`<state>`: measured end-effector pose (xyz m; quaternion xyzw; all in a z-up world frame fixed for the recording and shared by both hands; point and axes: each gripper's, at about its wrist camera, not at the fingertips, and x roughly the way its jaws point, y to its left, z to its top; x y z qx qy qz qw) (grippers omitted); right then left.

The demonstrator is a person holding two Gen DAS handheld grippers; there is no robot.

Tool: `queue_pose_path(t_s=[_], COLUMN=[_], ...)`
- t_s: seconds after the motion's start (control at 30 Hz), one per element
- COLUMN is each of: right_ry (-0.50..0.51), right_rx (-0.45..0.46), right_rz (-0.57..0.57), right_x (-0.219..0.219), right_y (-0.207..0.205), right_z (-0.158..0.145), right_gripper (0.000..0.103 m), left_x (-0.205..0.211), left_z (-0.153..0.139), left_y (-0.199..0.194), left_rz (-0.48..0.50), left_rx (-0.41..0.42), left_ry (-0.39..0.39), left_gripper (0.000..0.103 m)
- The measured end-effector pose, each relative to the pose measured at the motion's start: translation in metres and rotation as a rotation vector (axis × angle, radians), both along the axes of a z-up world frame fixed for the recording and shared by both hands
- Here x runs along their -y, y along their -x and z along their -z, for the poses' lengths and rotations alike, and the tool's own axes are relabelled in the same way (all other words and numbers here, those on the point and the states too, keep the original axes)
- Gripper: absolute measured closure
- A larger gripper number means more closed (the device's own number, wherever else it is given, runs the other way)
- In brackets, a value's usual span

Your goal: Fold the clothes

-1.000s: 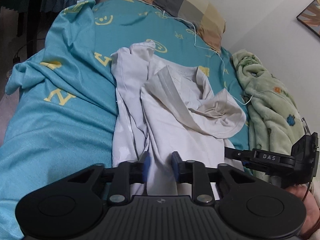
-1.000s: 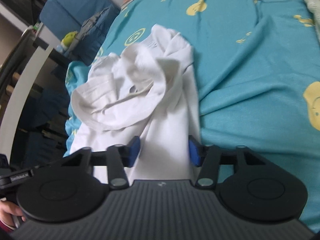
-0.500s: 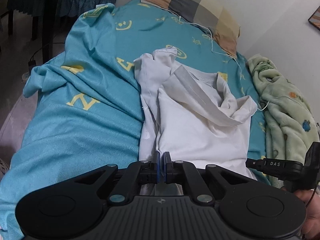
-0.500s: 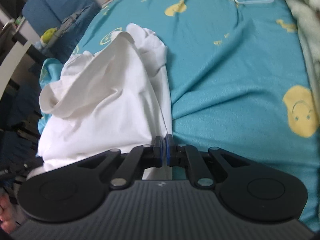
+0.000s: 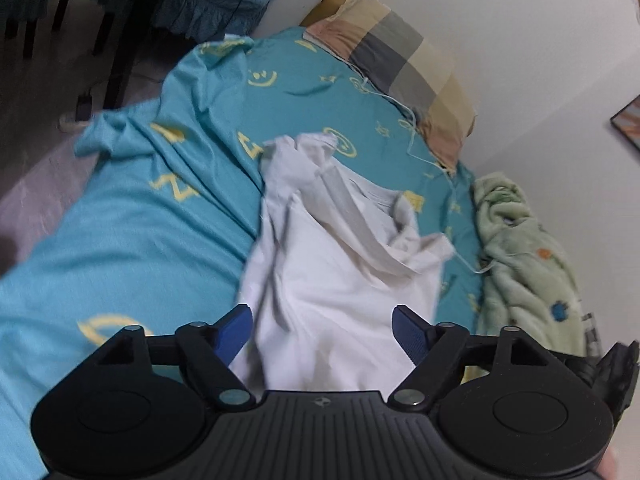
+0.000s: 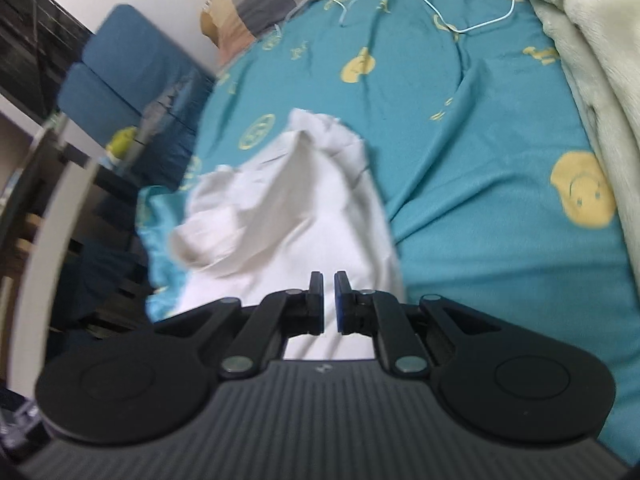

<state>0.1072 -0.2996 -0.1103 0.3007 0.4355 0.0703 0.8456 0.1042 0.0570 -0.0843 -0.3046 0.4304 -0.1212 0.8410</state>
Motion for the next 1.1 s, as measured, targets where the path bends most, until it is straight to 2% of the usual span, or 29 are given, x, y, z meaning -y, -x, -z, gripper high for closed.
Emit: queue_pose_path(t_s=[0.13, 0.27, 0.3, 0.33, 0.37, 0.4, 0.43, 0.47, 0.63, 0.8, 0.87, 0.9, 0.93, 1.0, 1.1], right_ry=[-0.152, -0.293, -0.309, -0.327, -0.347, -0.359, -0.37, -0.381, -0.48, -0.453, -0.456, -0.453, -0.447, -0.441, -0.428], right_rx=[-0.066, -0.188, -0.216, -0.238, -0.252, -0.266, -0.279, -0.293, -0.314, -0.274, -0.246, -0.23, -0.211, -0.161, -0.097], right_rz=[0.03, 0.082, 0.094, 0.098, 0.097, 0.114, 0.132, 0.15, 0.262, 0.29, 0.294, 0.293, 0.287, 0.267, 0.233], right_x=[0.001, 0.002, 0.001, 0.0, 0.0, 0.0, 0.001, 0.001, 0.007, 0.008, 0.012, 0.014, 0.014, 0.012, 0.009], right_y=[0.038, 0.067, 0.073, 0.076, 0.079, 0.08, 0.08, 0.081, 0.082, 0.074, 0.074, 0.074, 0.074, 0.072, 0.07], right_z=[0.0, 0.015, 0.019, 0.023, 0.027, 0.031, 0.035, 0.039, 0.066, 0.073, 0.075, 0.073, 0.071, 0.064, 0.053], right_gripper=[0.093, 0.091, 0.085, 0.071, 0.063, 0.048, 0.039, 0.039, 0.039, 0.04, 0.052, 0.072, 0.082, 0.087, 0.088], left_x=[0.005, 0.015, 0.018, 0.021, 0.023, 0.024, 0.024, 0.024, 0.016, 0.014, 0.015, 0.015, 0.015, 0.014, 0.014], left_z=[-0.002, 0.006, 0.012, 0.019, 0.026, 0.035, 0.044, 0.052, 0.08, 0.081, 0.08, 0.08, 0.08, 0.079, 0.076], left_y=[0.027, 0.042, 0.043, 0.042, 0.04, 0.036, 0.033, 0.03, 0.017, 0.008, 0.005, 0.004, 0.004, 0.005, 0.005], left_rz=[-0.053, -0.06, -0.065, -0.068, -0.066, -0.067, -0.068, -0.074, -0.112, -0.128, -0.123, -0.122, -0.124, -0.124, -0.123], left_rx=[-0.062, -0.121, -0.141, -0.163, -0.188, -0.22, -0.249, -0.272, -0.36, -0.316, -0.305, -0.3, -0.297, -0.292, -0.285], left_ry=[0.11, 0.147, 0.153, 0.156, 0.158, 0.164, 0.171, 0.178, 0.212, 0.183, 0.17, 0.165, 0.165, 0.171, 0.182], left_gripper=[0.016, 0.012, 0.012, 0.012, 0.012, 0.012, 0.012, 0.012, 0.012, 0.012, 0.013, 0.013, 0.014, 0.014, 0.014])
